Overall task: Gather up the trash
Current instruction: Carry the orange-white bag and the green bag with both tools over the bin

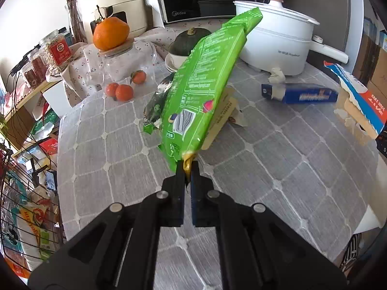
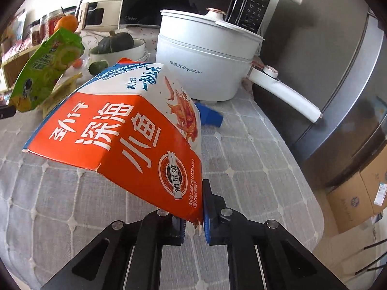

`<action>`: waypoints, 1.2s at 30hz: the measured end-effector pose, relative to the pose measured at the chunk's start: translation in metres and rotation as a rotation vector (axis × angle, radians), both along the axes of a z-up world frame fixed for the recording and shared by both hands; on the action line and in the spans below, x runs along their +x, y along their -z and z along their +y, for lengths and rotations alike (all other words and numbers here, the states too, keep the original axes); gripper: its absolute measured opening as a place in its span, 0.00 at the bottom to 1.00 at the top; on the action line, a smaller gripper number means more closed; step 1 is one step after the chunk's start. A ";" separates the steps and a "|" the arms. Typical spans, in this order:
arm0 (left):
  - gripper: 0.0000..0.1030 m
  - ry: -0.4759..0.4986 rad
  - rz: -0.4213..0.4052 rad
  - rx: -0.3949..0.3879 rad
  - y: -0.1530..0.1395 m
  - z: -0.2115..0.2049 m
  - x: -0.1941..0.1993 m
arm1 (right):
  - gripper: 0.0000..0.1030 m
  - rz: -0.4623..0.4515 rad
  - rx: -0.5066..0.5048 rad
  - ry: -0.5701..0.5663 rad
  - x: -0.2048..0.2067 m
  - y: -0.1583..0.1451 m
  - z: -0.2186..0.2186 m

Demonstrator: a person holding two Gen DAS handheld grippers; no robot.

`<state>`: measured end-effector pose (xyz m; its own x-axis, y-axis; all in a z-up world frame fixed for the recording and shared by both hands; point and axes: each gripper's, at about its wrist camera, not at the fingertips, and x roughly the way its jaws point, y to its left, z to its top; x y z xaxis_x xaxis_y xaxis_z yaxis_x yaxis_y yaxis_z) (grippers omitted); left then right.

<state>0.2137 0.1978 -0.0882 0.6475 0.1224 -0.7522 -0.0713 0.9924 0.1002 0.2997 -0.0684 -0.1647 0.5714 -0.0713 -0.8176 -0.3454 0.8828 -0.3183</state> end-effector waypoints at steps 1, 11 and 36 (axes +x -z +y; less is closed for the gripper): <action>0.04 0.008 0.000 -0.011 -0.003 -0.003 -0.006 | 0.11 0.012 0.020 0.007 -0.004 -0.007 -0.004; 0.04 0.051 0.014 -0.137 -0.024 -0.041 -0.064 | 0.11 0.095 0.134 0.077 -0.058 -0.060 -0.038; 0.04 0.320 0.064 -0.291 -0.031 -0.159 -0.120 | 0.11 0.169 0.260 0.312 -0.147 -0.105 -0.187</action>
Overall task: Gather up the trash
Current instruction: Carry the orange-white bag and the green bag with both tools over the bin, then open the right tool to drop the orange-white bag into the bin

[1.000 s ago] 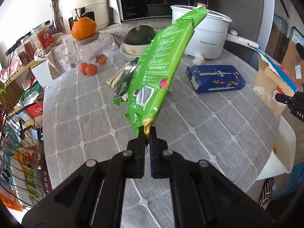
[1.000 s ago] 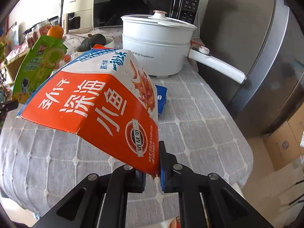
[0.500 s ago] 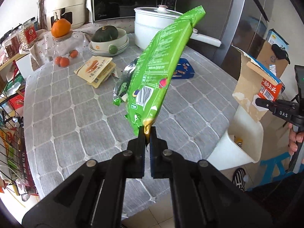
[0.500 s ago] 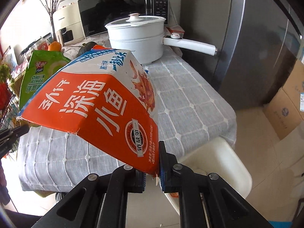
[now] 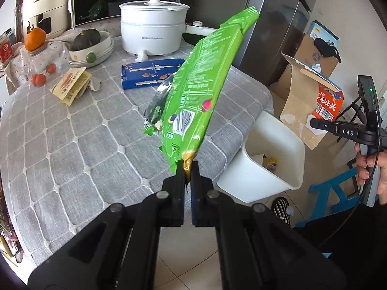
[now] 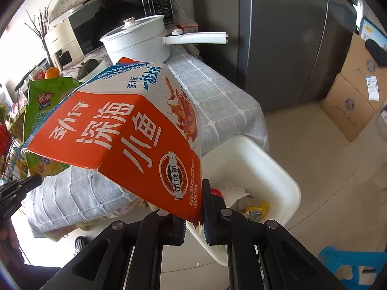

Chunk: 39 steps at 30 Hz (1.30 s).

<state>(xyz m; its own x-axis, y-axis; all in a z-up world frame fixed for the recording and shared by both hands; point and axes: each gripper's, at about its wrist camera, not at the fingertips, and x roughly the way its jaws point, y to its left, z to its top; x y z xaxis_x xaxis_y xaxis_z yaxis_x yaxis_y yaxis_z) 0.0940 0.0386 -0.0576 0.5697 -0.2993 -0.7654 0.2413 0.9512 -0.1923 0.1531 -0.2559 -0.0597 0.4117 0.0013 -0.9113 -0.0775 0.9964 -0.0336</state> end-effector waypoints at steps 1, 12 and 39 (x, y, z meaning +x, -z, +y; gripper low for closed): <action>0.04 0.008 0.003 -0.002 0.001 -0.004 0.001 | 0.11 0.007 0.001 0.005 -0.001 0.001 -0.004; 0.04 0.101 0.033 0.013 0.010 -0.047 0.002 | 0.11 0.166 0.054 0.131 -0.002 0.040 -0.061; 0.04 0.302 0.084 0.001 0.021 -0.166 0.017 | 0.54 0.205 0.102 0.276 -0.009 0.038 -0.121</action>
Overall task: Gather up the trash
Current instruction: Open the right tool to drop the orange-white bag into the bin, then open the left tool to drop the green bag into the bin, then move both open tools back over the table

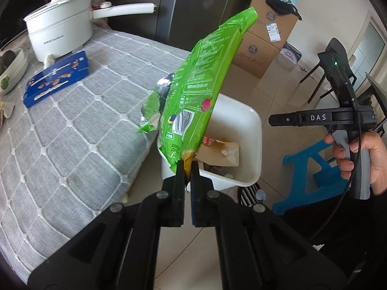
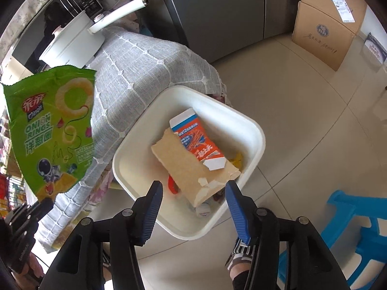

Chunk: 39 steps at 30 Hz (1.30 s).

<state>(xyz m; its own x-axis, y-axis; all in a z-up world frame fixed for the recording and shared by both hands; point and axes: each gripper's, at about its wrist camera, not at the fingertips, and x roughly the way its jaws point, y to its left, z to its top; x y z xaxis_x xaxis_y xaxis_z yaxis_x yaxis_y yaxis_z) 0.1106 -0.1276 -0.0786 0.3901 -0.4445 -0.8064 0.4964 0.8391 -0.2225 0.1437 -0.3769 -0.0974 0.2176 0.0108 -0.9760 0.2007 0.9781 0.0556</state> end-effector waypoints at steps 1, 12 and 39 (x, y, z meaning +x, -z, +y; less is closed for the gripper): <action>0.04 0.014 0.006 0.002 0.003 -0.009 0.002 | 0.54 -0.005 -0.002 0.004 -0.002 -0.002 -0.004; 0.05 0.070 0.040 0.044 0.040 -0.071 0.022 | 0.54 -0.014 -0.022 0.062 -0.014 -0.013 -0.042; 0.80 -0.220 -0.046 0.143 0.001 0.061 0.016 | 0.69 -0.028 -0.037 -0.017 0.002 -0.018 0.005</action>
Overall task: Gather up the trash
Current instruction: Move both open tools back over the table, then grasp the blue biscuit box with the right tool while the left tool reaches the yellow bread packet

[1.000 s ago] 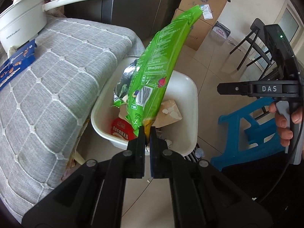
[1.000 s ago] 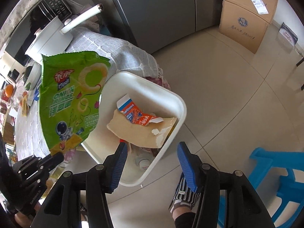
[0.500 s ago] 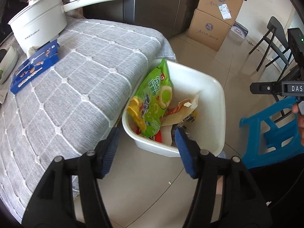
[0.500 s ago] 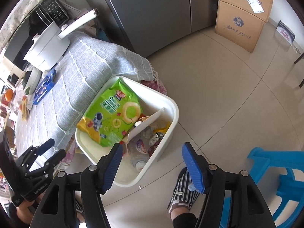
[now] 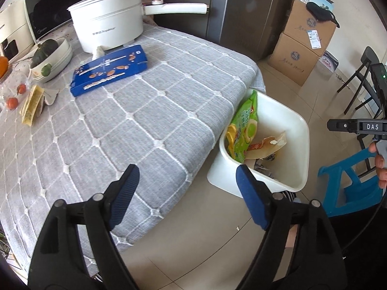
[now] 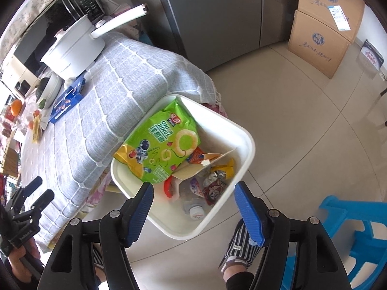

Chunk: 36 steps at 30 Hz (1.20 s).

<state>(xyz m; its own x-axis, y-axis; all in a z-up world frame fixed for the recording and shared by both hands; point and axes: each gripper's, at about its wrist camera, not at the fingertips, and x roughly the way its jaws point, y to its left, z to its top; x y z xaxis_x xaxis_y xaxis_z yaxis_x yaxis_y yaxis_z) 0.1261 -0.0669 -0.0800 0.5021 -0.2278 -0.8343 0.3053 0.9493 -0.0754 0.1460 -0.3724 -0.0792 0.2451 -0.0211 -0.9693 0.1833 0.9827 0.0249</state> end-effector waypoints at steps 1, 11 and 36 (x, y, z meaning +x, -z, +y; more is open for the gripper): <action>0.81 -0.014 -0.001 -0.001 -0.001 0.007 -0.001 | 0.69 -0.003 0.001 -0.006 0.001 0.000 0.005; 0.95 -0.135 -0.026 0.019 -0.011 0.073 -0.012 | 0.74 -0.012 0.001 -0.089 0.018 0.004 0.069; 0.99 -0.376 -0.018 0.023 0.001 0.220 0.004 | 0.79 -0.037 -0.093 -0.306 0.088 0.048 0.219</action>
